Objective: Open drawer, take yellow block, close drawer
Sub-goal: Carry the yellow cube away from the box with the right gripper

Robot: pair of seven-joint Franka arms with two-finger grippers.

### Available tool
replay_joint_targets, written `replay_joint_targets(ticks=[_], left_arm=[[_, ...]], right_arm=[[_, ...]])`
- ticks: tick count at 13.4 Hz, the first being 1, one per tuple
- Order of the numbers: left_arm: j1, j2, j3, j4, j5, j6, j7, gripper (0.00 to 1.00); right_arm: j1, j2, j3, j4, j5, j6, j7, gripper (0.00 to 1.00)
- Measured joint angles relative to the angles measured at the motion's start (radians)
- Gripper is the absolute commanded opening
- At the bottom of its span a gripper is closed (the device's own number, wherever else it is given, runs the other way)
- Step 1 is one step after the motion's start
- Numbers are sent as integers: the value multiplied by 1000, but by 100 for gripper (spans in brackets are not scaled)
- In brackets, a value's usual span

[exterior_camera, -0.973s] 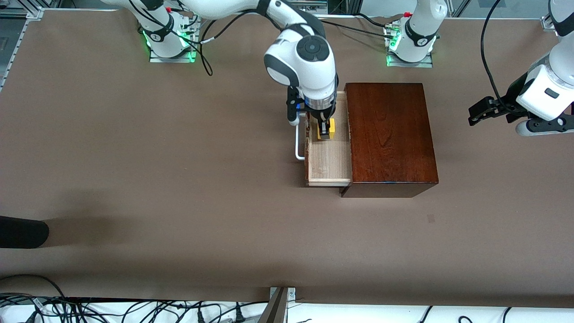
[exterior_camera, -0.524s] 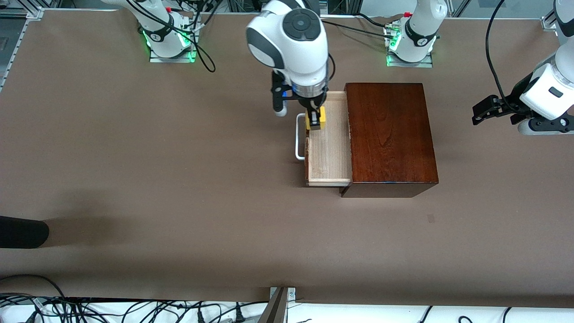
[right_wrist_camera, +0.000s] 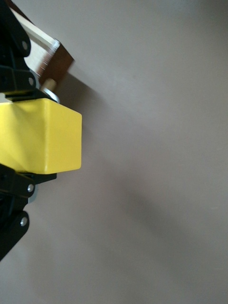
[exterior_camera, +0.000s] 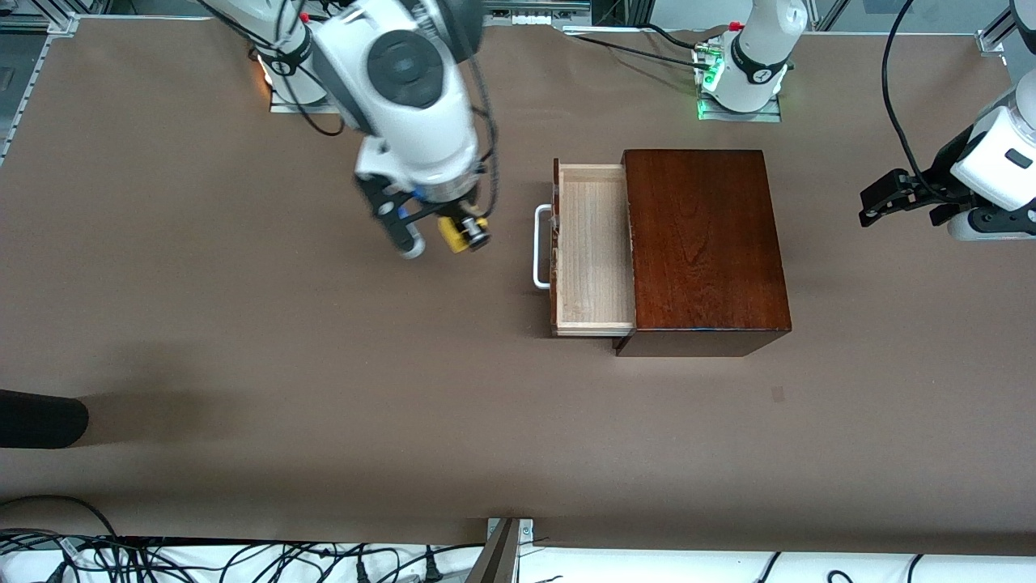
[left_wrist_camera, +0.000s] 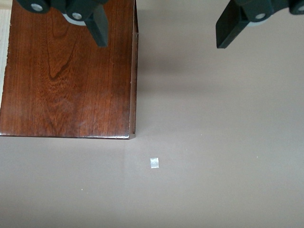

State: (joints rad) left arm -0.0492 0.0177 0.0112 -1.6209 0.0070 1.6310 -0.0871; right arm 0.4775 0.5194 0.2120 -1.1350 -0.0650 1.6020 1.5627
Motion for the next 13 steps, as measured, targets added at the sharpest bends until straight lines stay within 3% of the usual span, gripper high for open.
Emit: replay_joint_targets(ticks=[4, 13], left_arm=[[0, 2, 0, 4, 0, 0, 1, 100], [0, 3, -3, 4, 0, 0, 2, 100]], right_arm=[[-112, -73, -49, -109, 30, -3, -337, 0], [-131, -124, -341, -254, 94, 4, -1039, 0]])
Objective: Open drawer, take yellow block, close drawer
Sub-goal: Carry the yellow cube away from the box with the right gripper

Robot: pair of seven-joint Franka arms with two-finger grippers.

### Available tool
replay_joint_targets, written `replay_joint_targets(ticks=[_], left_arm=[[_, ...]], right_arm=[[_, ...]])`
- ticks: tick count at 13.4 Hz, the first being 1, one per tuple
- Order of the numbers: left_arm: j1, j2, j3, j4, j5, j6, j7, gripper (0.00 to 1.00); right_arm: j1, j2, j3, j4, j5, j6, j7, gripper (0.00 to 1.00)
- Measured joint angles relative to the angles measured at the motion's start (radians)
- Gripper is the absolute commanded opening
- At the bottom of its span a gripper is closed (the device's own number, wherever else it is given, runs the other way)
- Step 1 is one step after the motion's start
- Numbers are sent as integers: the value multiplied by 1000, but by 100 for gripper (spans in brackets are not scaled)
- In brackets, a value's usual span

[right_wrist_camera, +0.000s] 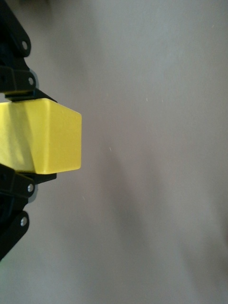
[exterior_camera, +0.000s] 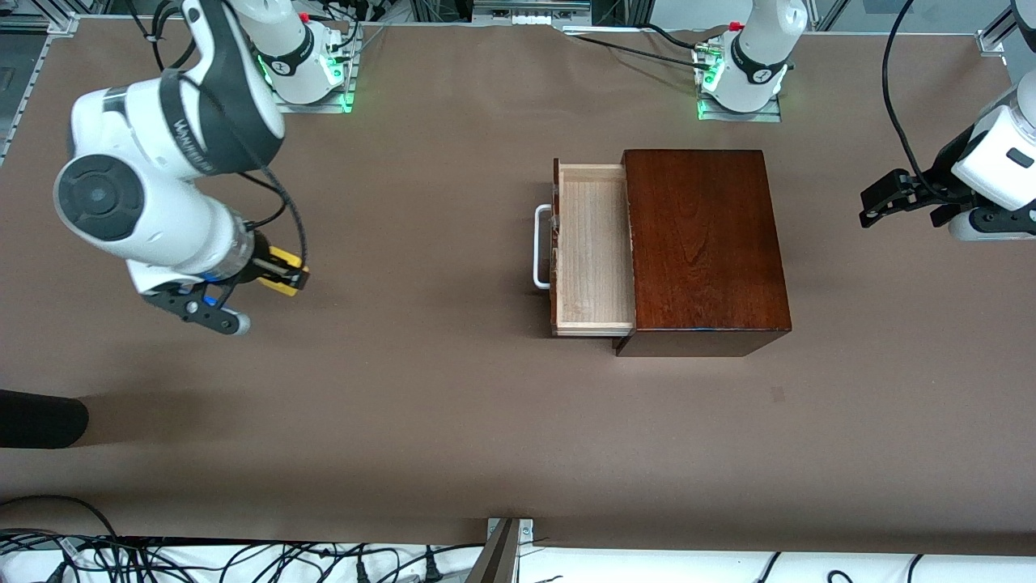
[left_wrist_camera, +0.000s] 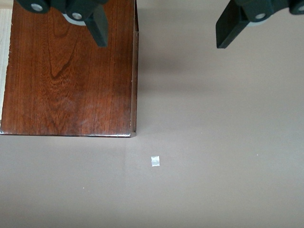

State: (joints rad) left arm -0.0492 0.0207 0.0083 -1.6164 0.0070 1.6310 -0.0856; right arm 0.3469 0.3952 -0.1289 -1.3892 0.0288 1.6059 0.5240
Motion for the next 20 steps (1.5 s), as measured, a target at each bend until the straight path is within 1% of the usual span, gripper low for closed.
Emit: replay_joint_targets(ticks=[2, 4, 6, 8, 9, 14, 16, 18, 19, 20], left_arm=[[0, 1, 0, 0, 0, 0, 0, 100], [0, 4, 0, 4, 0, 3, 0, 100], [0, 11, 1, 22, 0, 5, 0, 100], [0, 19, 1, 32, 0, 5, 0, 100], [0, 24, 1, 34, 0, 5, 0, 100], [-1, 36, -3, 39, 0, 5, 0, 100], [-2, 41, -5, 39, 0, 5, 0, 100], [-2, 46, -7, 39, 0, 5, 0, 100], [-2, 49, -7, 40, 0, 5, 0, 100], [-2, 50, -7, 40, 0, 5, 0, 100]], right_arm=[[-1, 0, -63, -37, 16, 25, -154, 0], [-3, 0, -122, -95, 44, 80, -281, 0], [-5, 0, -157, -166, 53, 140, -378, 0], [-5, -4, -165, -260, 63, 210, -416, 0], [-4, -13, -165, -325, 68, 265, -422, 0], [1, -110, -153, -768, 71, 650, -446, 0], [4, -118, -136, -877, 71, 751, -459, 0], [8, -114, -126, -923, 71, 789, -469, 0], [8, -110, -121, -931, 71, 797, -474, 16], [9, -105, -116, -932, 71, 802, -477, 70]])
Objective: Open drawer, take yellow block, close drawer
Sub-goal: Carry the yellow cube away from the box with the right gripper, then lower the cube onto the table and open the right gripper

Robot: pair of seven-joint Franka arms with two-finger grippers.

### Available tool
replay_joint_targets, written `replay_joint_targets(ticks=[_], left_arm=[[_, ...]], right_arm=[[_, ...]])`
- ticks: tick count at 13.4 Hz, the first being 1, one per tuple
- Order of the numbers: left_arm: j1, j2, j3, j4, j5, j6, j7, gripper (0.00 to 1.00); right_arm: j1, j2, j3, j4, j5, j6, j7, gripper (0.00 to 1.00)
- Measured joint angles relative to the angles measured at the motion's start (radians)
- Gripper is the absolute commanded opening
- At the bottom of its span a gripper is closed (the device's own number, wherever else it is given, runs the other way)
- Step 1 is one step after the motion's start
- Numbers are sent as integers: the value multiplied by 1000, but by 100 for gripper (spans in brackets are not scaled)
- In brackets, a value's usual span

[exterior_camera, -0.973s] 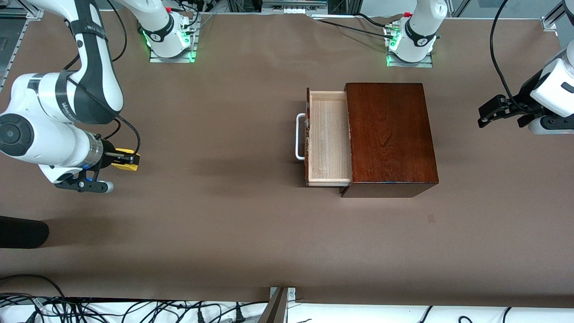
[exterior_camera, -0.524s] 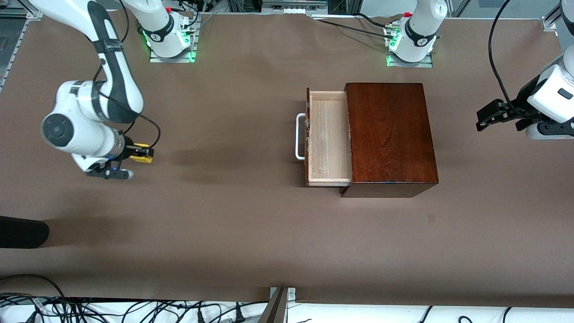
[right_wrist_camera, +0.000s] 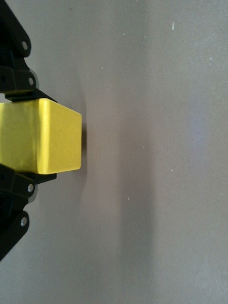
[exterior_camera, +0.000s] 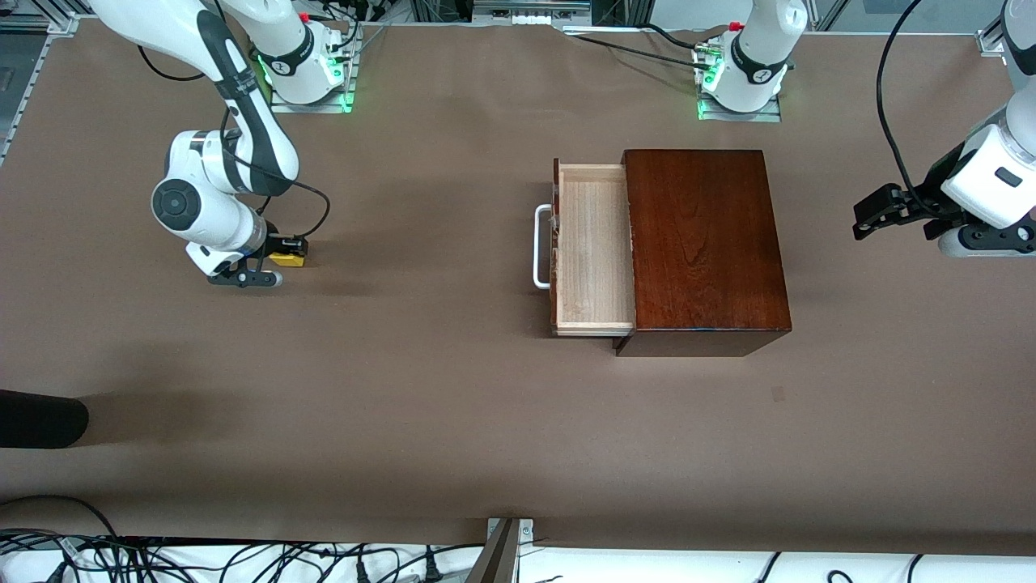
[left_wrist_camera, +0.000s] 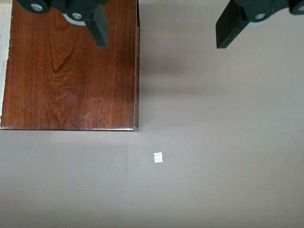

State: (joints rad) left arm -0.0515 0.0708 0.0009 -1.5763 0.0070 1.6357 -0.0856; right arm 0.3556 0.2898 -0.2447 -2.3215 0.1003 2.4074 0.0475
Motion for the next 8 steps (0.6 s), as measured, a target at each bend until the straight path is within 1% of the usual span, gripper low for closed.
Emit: replay_joint_targets(ticks=[1, 6, 7, 8], left_arm=[[0, 1, 0, 1, 0, 0, 0, 100], [0, 1, 0, 2, 0, 0, 0, 100], [0, 1, 0, 2, 0, 0, -1, 100], [0, 1, 0, 2, 0, 0, -2, 100]], right_arm=[[0, 4, 4, 0, 0, 3, -1, 100], [0, 2, 6, 15, 0, -1, -6, 100], [0, -2, 6, 35, 0, -21, -6, 100], [0, -10, 6, 78, 0, -72, -6, 100]])
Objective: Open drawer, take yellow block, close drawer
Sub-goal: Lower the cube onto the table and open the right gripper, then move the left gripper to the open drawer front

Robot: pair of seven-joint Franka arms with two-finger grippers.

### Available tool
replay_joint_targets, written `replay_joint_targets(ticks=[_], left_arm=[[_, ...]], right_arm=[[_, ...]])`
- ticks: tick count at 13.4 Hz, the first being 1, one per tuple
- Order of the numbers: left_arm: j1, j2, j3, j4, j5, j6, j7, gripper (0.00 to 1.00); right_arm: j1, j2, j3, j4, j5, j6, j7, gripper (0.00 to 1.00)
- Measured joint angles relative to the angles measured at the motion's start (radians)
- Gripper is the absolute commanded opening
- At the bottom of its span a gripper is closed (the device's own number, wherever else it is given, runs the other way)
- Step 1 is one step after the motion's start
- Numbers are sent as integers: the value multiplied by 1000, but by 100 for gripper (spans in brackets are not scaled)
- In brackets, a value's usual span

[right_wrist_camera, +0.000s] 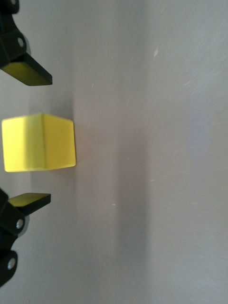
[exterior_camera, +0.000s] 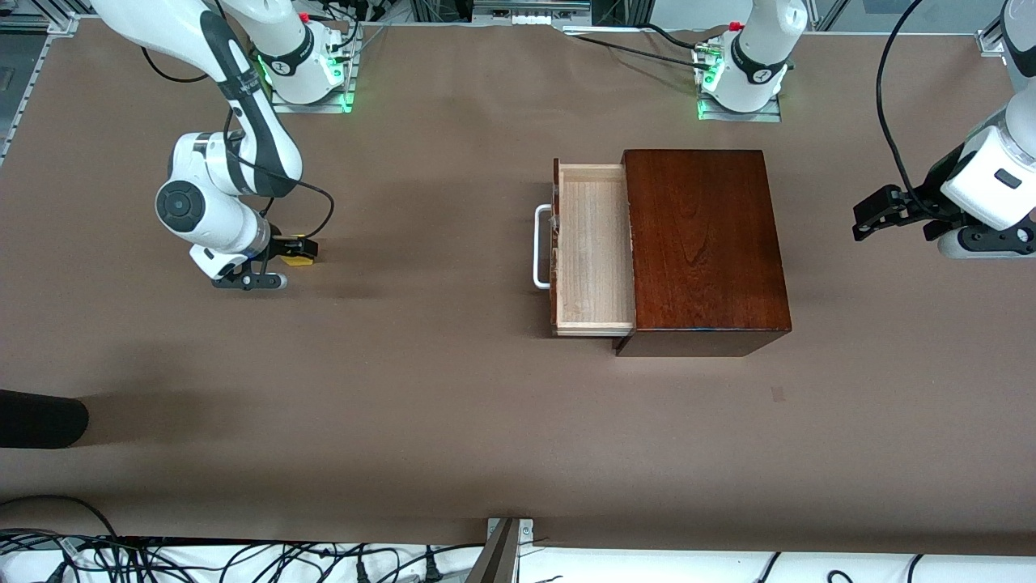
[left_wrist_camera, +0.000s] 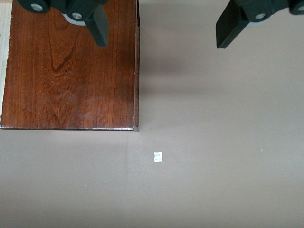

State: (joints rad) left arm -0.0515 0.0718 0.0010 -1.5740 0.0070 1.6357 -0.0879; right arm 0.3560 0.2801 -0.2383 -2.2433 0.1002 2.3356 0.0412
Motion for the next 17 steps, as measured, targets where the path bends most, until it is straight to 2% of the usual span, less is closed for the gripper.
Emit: replay_joint_targets(ticks=[5, 8, 12, 17], left_arm=[[-4, 0, -17, 1, 0, -2, -77, 100], [-6, 0, -71, 8, -1, -20, -202, 100], [-10, 2, -191, 12, -2, -36, -443, 100], [-15, 39, -363, 13, -3, -38, -779, 100]], right_arm=[[-1, -43, -16, 403, 0, -444, 33, 100], [-2, -59, -63, 556, -1, -614, 38, 100], [-4, -89, -106, 661, -16, -755, 36, 100], [-6, -181, -136, 647, -46, -785, 34, 100]])
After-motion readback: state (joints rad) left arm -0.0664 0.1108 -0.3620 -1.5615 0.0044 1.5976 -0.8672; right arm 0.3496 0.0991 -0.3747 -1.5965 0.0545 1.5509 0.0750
